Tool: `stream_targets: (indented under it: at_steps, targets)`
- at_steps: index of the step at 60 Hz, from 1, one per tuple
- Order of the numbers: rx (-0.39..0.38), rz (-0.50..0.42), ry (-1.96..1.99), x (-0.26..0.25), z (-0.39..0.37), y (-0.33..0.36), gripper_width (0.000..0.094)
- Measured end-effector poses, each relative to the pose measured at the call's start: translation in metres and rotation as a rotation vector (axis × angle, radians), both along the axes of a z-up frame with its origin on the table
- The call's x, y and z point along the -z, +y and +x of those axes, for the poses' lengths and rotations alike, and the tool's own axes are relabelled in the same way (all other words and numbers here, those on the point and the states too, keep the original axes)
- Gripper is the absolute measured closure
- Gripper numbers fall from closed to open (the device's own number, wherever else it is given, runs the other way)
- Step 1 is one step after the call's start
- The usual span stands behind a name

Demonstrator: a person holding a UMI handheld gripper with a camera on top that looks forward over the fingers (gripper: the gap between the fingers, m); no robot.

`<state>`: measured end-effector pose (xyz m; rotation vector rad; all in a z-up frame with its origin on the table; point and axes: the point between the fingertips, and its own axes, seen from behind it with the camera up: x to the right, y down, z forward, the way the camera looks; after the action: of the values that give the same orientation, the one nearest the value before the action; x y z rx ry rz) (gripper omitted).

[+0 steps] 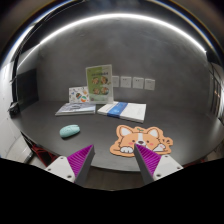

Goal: Arrange mouse

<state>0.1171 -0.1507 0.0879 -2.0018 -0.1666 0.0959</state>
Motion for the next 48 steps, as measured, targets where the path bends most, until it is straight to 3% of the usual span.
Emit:
stream_targets:
  at_steps: [15,31,32,33,35,36,37,48]
  targets:
    - [-0.094,-0.034,-0.008,0.031,-0.061,0.010,0.0103]
    - [-0.274,-0.139,0.031,0.098,-0.207,0.047,0.0123]
    - [-0.274,-0.136,0.024,0.100,-0.212,0.051,0.0079]
    - [-0.267,-0.115,0.018,0.098,-0.215,0.059,0.0123]
    - [-0.257,-0.114,-0.005,0.102,-0.222,0.067,0.0123]
    - [-0.258,-0.112,-0.011,0.102,-0.226,0.072,0.0064]
    - [-0.257,-0.108,-0.009,0.100,-0.231,0.077,0.0126]
    - [-0.165,-0.146,-0.002,0.101,-0.256,0.124,0.0126]
